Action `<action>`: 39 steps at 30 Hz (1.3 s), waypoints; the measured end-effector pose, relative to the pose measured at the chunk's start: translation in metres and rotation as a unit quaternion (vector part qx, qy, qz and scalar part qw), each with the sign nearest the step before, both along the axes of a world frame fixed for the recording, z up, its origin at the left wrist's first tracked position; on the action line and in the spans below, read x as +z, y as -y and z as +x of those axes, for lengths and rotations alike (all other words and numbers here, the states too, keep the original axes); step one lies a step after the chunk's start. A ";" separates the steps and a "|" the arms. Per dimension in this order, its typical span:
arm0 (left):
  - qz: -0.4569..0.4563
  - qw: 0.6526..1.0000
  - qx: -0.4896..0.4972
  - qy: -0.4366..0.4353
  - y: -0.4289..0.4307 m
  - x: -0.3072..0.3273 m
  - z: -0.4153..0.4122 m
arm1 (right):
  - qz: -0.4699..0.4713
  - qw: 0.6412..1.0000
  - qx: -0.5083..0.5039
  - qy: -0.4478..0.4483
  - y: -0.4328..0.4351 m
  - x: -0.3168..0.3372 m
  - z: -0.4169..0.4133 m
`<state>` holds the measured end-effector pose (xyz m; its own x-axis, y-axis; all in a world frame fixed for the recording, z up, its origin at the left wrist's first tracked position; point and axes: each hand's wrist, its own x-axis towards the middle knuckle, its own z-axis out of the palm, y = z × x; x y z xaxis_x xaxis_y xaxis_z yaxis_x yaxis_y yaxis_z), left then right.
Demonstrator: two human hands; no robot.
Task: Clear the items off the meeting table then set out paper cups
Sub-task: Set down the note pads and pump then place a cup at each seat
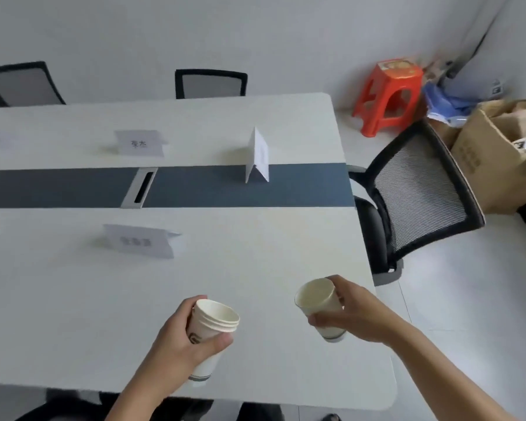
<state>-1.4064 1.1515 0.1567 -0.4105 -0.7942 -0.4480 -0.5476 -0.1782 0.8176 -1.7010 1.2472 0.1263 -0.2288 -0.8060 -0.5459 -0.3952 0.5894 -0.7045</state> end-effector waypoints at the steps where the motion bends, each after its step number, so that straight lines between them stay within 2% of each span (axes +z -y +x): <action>1: 0.005 1.000 0.016 -0.001 0.005 -0.004 0.004 | 0.000 1.000 0.018 0.000 0.018 -0.004 0.001; 4: 0.012 0.999 0.036 0.002 0.031 -0.014 0.012 | -0.007 0.999 0.039 -0.006 0.070 -0.016 0.009; 10: 0.016 0.997 0.068 -0.015 0.101 -0.027 0.023 | -0.057 0.998 0.002 0.003 0.187 -0.040 0.046; 16: 0.038 0.995 0.095 -0.012 0.157 -0.051 0.043 | -0.088 0.995 0.013 -0.042 0.301 -0.081 0.090; 20: 0.060 0.989 0.132 0.000 0.180 -0.070 0.062 | -0.093 0.993 0.034 -0.068 0.346 -0.114 0.113; 27: 0.094 0.985 0.147 0.009 0.209 -0.094 0.060 | -0.056 0.988 0.060 -0.129 0.358 -0.145 0.114; 34: 0.078 0.991 0.108 -0.006 0.235 -0.086 0.026 | -0.046 0.988 0.094 -0.117 0.352 -0.143 0.104; 39: 0.051 0.997 0.046 -0.020 0.230 -0.069 0.005 | -0.081 0.989 0.030 -0.116 0.313 -0.113 0.080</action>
